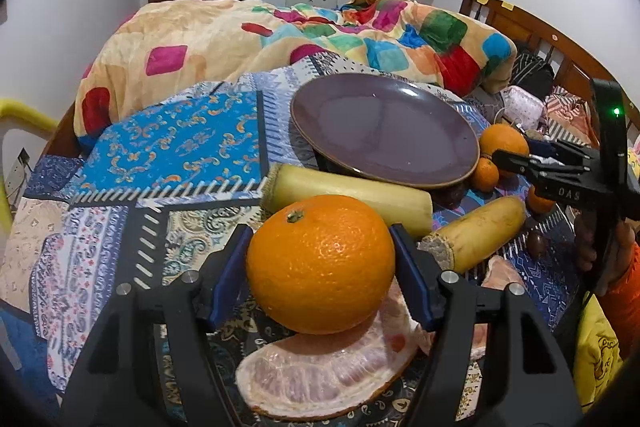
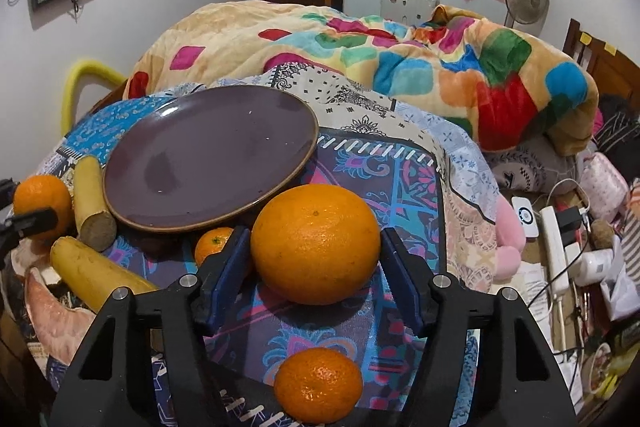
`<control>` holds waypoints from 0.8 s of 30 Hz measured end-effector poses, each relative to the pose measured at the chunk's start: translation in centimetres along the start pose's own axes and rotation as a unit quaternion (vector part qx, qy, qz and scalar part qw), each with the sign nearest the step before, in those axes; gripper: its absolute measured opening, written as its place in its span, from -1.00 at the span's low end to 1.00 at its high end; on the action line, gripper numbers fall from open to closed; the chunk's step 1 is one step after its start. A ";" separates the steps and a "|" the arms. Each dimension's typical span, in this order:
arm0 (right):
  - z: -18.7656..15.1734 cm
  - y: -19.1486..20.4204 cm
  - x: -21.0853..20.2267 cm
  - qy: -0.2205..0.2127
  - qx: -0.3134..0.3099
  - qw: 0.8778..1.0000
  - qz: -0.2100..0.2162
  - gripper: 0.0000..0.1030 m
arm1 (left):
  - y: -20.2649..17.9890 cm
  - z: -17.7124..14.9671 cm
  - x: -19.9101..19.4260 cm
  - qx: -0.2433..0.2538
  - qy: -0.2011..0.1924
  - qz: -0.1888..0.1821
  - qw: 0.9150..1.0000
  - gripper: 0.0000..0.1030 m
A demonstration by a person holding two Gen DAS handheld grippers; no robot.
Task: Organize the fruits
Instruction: 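Lift both held oranges and carry them over the brown plate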
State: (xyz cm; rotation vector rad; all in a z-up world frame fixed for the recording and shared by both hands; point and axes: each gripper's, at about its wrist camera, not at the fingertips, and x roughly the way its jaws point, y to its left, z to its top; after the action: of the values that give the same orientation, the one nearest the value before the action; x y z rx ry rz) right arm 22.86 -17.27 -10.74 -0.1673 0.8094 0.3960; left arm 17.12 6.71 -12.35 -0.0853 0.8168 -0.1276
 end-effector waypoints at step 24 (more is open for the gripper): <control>5.6 0.6 -5.0 -0.100 0.005 0.995 0.015 0.19 | -2.3 9.0 -2.0 0.036 -0.082 0.041 0.995 0.32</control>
State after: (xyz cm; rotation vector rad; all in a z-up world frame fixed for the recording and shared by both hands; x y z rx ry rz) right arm 23.29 -16.46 -3.23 -0.1040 0.6161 0.4291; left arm 22.13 4.99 -4.52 0.0055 0.6499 -0.0718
